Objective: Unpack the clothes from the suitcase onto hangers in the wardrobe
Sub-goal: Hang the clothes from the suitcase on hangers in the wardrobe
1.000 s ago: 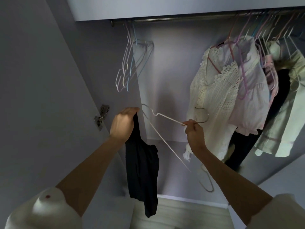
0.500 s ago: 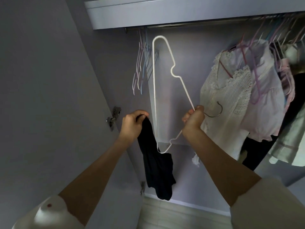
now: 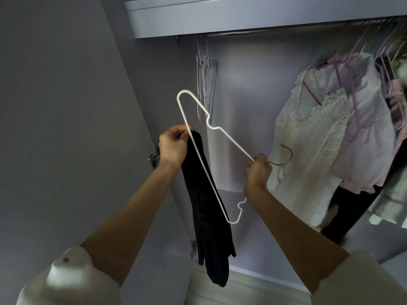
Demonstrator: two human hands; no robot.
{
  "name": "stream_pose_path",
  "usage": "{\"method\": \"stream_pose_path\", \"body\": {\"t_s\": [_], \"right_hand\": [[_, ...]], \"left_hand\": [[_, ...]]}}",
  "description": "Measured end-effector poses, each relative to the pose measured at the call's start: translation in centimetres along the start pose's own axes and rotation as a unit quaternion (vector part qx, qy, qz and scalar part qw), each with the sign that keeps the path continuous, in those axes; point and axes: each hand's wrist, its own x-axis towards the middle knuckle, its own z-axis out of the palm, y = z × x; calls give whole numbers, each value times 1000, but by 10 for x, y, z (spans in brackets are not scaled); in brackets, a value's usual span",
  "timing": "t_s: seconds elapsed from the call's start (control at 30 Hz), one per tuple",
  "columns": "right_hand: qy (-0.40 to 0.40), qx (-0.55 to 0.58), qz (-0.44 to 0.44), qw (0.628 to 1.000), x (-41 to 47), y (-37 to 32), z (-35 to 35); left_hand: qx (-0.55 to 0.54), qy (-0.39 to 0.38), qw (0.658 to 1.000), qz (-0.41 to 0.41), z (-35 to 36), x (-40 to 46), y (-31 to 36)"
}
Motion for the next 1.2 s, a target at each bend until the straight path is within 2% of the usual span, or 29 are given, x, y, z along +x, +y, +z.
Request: {"method": "stream_pose_path", "body": {"t_s": [0.07,0.13,0.27,0.4,0.5,0.63,0.73,0.8,0.9,1.03,1.13,1.2], "right_hand": [[22,39,-23,999,0,-12,6],[9,82,-31,996,0,-28,14],[6,139,-46,989,2,-45,25],[8,174,-26,984,3,-43,31],[36,174,7,984,3,-31,29],[47,119,6,992,0,-4,21],[0,81,-13,997,-3,14,8],[-27,16,-36,999,-1,24,-5],[-56,-108,-105,987,9,31,-24],[-54,-251,-201,945,32,18,-36],[-45,-263,-218,939,50,8,-39],[-29,-235,-226,945,48,-3,-30]], "left_hand": [[38,-13,999,-18,3,0,-3],[60,-23,997,-44,6,-2,-10],[64,-29,993,-90,13,-14,-26],[2,-50,993,-111,16,-24,-20],[-57,-28,991,-119,14,-25,-5],[-121,-1,984,-132,10,-20,9],[-155,32,979,-128,7,-12,15],[-163,57,977,-121,2,-3,19],[-117,68,986,-98,-4,8,17],[17,91,993,-70,-12,10,-1],[24,128,987,-97,-13,7,-10],[-19,107,988,-113,-7,7,-10]]}}
